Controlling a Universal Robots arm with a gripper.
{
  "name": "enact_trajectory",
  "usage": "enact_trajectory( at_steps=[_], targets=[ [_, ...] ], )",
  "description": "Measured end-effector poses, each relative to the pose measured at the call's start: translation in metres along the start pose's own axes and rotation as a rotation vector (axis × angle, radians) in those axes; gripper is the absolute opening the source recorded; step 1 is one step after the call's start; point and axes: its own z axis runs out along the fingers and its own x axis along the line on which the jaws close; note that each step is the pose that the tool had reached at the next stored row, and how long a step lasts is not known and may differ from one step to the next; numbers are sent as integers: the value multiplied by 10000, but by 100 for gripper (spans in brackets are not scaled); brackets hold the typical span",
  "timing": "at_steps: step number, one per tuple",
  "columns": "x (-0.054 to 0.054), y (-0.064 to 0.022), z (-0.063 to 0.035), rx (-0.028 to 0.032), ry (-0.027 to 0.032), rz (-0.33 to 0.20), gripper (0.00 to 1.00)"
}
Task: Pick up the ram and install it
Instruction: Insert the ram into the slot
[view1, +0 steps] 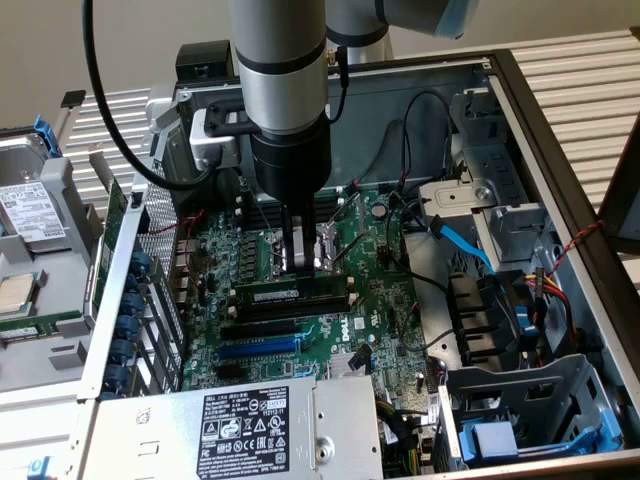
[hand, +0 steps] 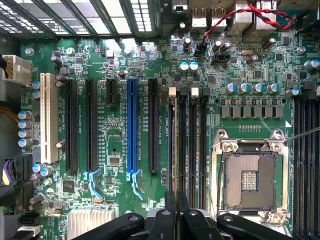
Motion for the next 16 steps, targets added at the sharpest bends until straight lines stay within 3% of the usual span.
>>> enact_trajectory(
  at_steps=[16],
  targets=[
    [1,9,13,4,-7,-54,13]
  ],
)
